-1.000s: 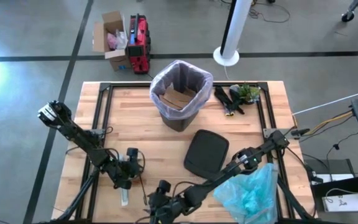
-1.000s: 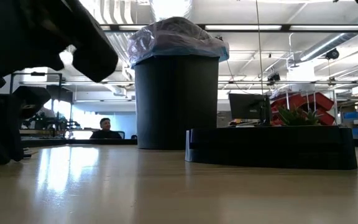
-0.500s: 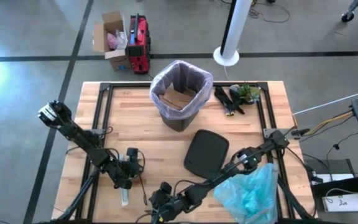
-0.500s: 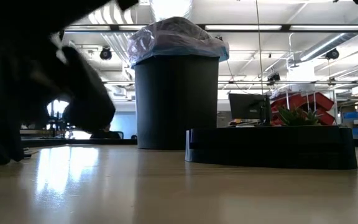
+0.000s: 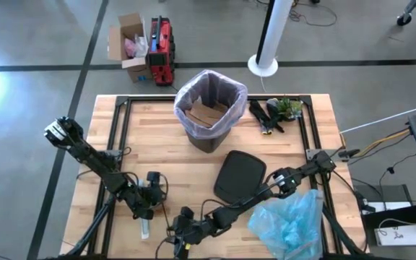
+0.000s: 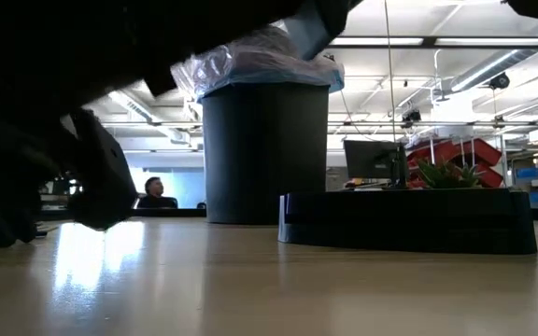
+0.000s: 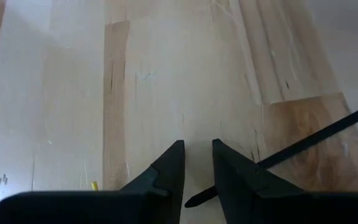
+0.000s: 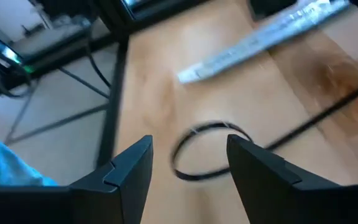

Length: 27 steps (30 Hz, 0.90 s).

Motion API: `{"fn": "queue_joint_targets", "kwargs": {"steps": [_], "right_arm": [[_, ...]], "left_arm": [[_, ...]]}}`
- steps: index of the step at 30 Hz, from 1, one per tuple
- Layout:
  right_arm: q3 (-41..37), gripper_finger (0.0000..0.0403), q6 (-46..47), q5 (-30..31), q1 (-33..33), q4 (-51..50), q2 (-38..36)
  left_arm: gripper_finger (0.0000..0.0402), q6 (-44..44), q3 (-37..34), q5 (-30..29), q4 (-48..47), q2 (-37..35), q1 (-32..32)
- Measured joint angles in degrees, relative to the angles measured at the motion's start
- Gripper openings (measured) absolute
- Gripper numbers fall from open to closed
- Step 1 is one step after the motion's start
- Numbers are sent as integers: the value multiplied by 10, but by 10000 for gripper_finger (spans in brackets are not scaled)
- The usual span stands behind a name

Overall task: Place trash/remove bag and relplace
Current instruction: Put the black zip tie into the black trash bin

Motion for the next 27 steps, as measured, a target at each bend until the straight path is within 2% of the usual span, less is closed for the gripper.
{"fn": "queue_joint_targets", "kwargs": {"steps": [6,14,16,20,24,27], "right_arm": [[0,137,-1,-53,-13,4,0],[0,9,9,-78,-13,12,0],[0,10,9,-76,-13,8,0],[1,38,-14,-76,-14,-1,0],[16,75,-85,-76,-10,-8,0],[16,108,-100,-77,-8,-41,-1]], "left_arm": [[62,0,0,1,1,0,0],[66,0,0,1,1,0,0],[63,0,0,1,1,0,0],[63,0,0,1,1,0,0],[68,0,0,1,1,0,0],[67,0,0,1,1,0,0]]}}
